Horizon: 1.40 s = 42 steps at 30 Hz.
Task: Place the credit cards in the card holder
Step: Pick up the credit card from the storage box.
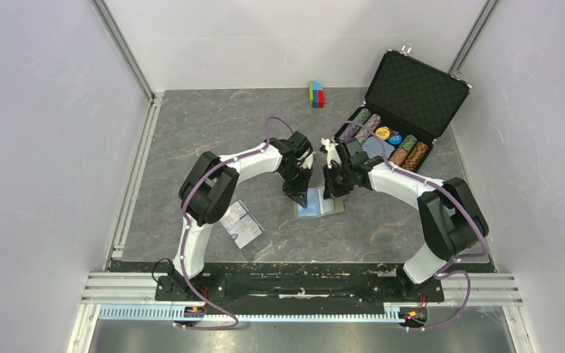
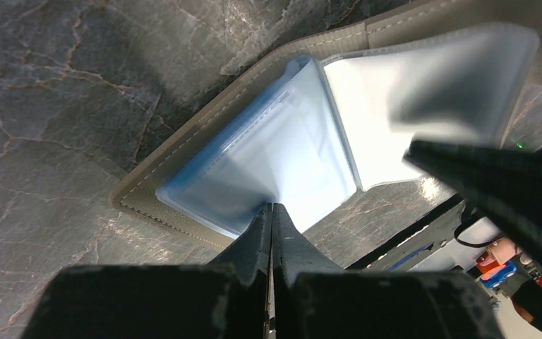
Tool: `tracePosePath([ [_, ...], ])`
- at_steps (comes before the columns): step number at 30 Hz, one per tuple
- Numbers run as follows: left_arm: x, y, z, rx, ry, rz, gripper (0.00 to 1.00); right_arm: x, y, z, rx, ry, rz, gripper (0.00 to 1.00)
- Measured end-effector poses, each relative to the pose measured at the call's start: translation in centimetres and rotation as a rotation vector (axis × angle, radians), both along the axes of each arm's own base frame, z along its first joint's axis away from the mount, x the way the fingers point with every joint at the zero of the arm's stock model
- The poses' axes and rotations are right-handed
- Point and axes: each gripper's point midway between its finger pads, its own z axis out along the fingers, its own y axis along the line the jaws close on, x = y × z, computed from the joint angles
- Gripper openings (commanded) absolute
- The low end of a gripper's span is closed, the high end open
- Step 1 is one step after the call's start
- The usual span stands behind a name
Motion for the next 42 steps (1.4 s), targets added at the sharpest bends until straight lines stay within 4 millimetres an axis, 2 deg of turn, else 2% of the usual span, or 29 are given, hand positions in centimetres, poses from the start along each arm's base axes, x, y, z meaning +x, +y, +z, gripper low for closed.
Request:
tracePosePath([
  [3,0.0,0.0,0.0,0.0,0.0,0.0,0.02,0.6,-2.4,-2.0,-0.133,-0.013,-0.066,0.0],
  [6,0.0,0.0,0.0,0.0,-0.002,0.0,0.02,0.5,-3.9,-3.7,-0.21,-0.011,-0.089,0.0],
  [17,0.0,-0.1,0.0,0.001,-0.003,-0.002,0.09,0.6,-3.8,-3.8,-0.167,-0.031,-0.088,0.0],
  [21,0.0,-0.1,0.1,-0.001,-0.005,-0.002,0.19,0.5,-3.6,-3.6,-0.134,-0.015,-0.088,0.0],
  [27,0.4,-0.6,1.1,-0.019,-0.034,-0.008,0.44,-0.5,-2.9,-3.3,-0.081,0.035,-0.077,0.02],
  [29,0.7,-0.8,2.0,-0.039,-0.056,-0.006,0.47,-0.9,-2.6,-3.1,-0.062,0.055,-0.074,0.05],
  [31,1.1,-0.9,3.6,-0.066,-0.088,-0.002,0.5,-1.1,-2.3,-2.7,-0.045,0.065,-0.074,0.12],
  [36,2.8,-0.8,9.2,-0.182,-0.209,0.028,0.54,-0.4,-1.5,-0.4,0.001,0.04,-0.073,0.22],
  [39,3.5,0.8,12.3,-0.252,-0.269,0.065,0.55,0.3,-0.9,1.3,0.03,0.009,-0.067,0.28],
  [42,3.7,3.3,13.4,-0.274,-0.286,0.123,0.56,1.0,-0.2,2.8,0.061,-0.018,-0.056,0.32],
])
